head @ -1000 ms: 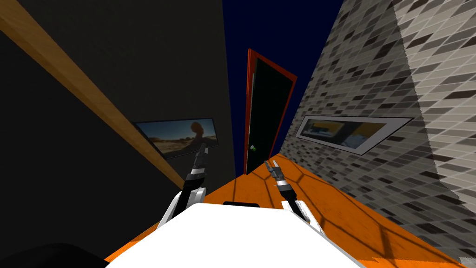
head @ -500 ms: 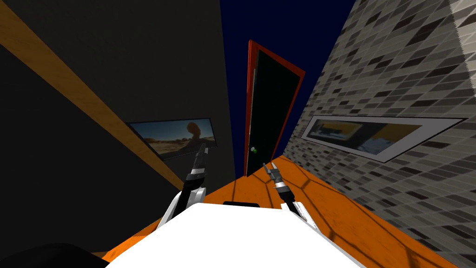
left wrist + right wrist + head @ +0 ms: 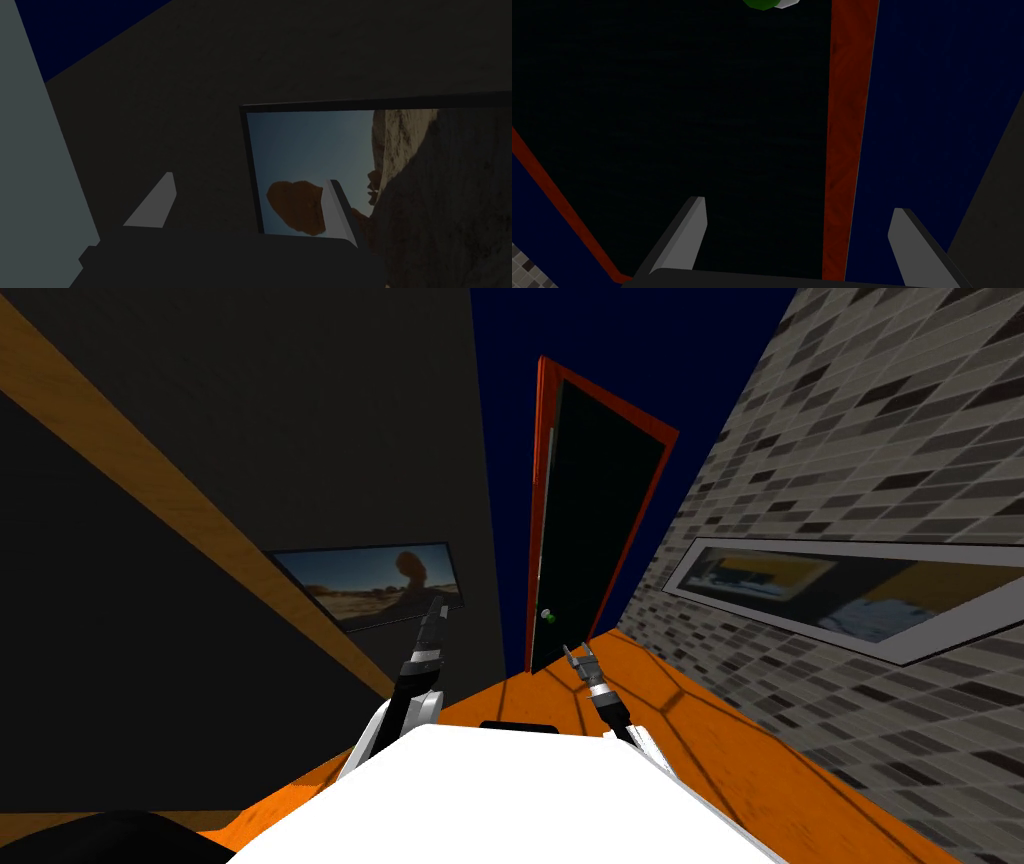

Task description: Pull the door open

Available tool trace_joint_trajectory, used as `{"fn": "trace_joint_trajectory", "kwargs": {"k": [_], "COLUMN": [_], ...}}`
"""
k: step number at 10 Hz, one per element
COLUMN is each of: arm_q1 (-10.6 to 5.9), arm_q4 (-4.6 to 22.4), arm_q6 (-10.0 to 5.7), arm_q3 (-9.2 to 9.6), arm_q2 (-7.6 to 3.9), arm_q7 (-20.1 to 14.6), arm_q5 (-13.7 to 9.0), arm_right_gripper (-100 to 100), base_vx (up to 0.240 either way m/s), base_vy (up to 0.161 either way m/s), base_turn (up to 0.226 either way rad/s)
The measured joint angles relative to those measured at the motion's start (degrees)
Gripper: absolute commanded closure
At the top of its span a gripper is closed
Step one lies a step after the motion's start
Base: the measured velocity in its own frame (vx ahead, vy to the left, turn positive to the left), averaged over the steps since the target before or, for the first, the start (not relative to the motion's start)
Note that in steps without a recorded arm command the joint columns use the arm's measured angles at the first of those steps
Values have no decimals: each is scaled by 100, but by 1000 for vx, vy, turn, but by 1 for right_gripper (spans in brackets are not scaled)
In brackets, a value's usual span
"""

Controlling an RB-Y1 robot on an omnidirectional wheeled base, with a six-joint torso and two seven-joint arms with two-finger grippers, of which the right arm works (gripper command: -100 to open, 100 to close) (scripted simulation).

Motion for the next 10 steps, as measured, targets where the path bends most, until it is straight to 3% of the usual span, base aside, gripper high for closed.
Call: {"fn": "trace_joint_trajectory", "kwargs": {"k": [10], "arm_q1": [-369], "arm_q4": [1193], "arm_q6": [-322], "arm_q3": [-271], "arm_q2": [315], "arm_q7": [738], "arm_q5": [716], "arm_right_gripper": [-100], "base_vx": [89], "base_vy": [-85], "base_turn": [87]}}
